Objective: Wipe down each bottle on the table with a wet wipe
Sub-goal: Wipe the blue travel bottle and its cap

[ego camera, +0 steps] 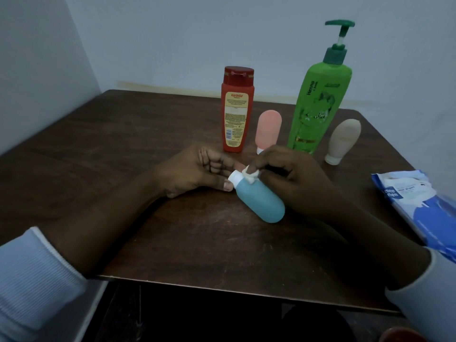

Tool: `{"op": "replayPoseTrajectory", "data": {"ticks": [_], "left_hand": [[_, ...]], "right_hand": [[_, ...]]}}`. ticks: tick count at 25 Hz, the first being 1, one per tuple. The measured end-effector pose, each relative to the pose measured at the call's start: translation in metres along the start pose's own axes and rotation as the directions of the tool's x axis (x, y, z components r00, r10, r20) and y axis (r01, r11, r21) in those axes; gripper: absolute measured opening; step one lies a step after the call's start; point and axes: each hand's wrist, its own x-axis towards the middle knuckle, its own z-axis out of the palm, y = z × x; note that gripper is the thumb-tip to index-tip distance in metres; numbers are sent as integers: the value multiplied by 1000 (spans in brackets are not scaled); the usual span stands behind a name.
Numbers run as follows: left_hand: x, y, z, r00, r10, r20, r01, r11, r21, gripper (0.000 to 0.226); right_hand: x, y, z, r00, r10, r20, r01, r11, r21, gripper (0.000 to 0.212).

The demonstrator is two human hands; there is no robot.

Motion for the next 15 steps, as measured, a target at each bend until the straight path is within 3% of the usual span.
{"op": "replayPoseTrajectory", "data": {"ticks": [7, 12, 15], "left_hand": [[1, 2, 7, 1000, 5, -14, -6, 1000, -7, 42], [0, 4, 2, 990, 82, -118, -93, 992, -86, 36], [1, 1, -3, 968, 60, -244, -109, 975, -192, 35]], "right_hand": [[0, -1, -8, 985, 72, 159, -102, 976, 192, 25], [-12, -2, -28, 979, 67, 193, -103, 977, 185, 21], [-14, -2, -28, 974, 66, 217, -86, 993, 83, 50]]}}
